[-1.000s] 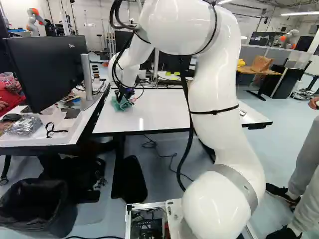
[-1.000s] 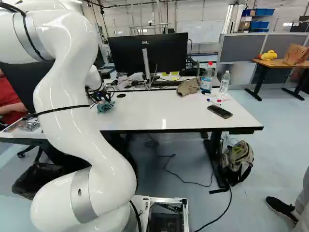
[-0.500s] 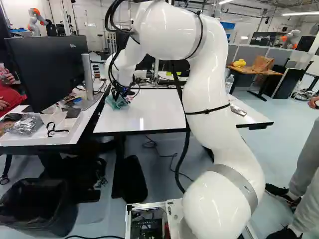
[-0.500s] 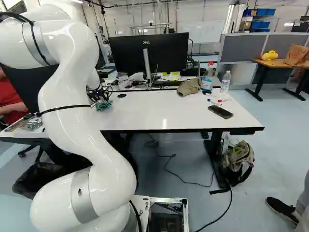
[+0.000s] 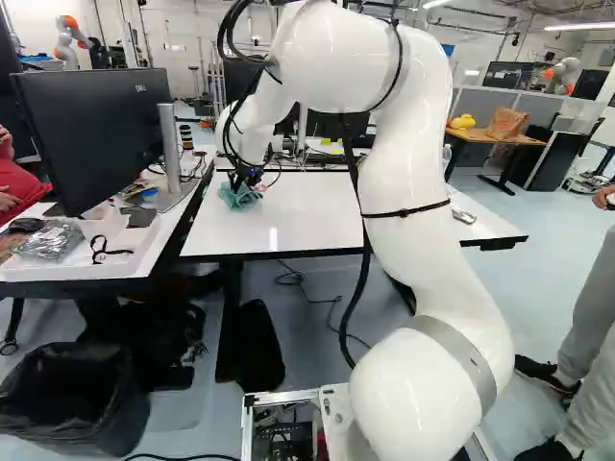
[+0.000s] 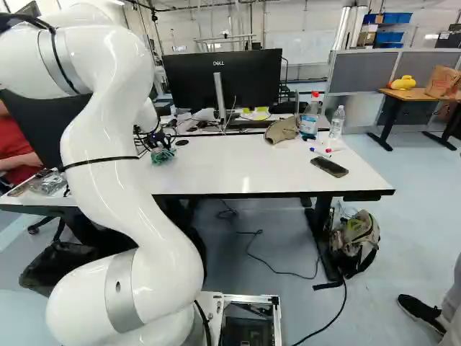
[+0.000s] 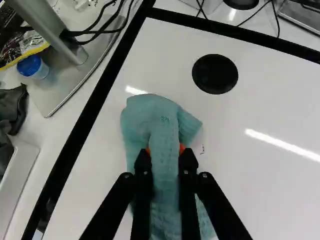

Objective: Clean the table with the green towel

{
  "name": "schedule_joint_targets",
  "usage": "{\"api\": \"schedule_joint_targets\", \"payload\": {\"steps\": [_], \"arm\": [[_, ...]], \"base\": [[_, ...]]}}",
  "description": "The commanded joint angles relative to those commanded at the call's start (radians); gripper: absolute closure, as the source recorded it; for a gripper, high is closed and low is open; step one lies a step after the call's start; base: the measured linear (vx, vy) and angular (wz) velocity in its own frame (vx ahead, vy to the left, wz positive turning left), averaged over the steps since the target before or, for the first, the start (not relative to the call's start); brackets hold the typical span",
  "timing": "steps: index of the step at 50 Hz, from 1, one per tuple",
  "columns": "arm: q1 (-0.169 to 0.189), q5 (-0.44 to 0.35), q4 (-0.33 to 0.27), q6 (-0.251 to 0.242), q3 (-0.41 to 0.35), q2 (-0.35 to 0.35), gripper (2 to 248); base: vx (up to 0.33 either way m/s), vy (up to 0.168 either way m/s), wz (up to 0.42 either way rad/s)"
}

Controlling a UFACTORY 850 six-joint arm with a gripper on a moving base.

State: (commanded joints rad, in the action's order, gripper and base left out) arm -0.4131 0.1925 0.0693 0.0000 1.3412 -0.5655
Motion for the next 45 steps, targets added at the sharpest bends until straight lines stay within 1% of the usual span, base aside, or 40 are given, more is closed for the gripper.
{"api": "schedule_joint_targets", "payload": {"steps": [30,35,45], "arm": [[0.076,0.000,0.000,0.000,-0.069,0.050,191],[0.078,0.000,0.000,0.000,-0.090,0.066,191],[0.067,0.000,0.000,0.000,-0.137,0.101,191]], "base": [[0.000,0.000,0.000],[0.000,0.000,0.000],[0.000,0.000,0.000]]}}
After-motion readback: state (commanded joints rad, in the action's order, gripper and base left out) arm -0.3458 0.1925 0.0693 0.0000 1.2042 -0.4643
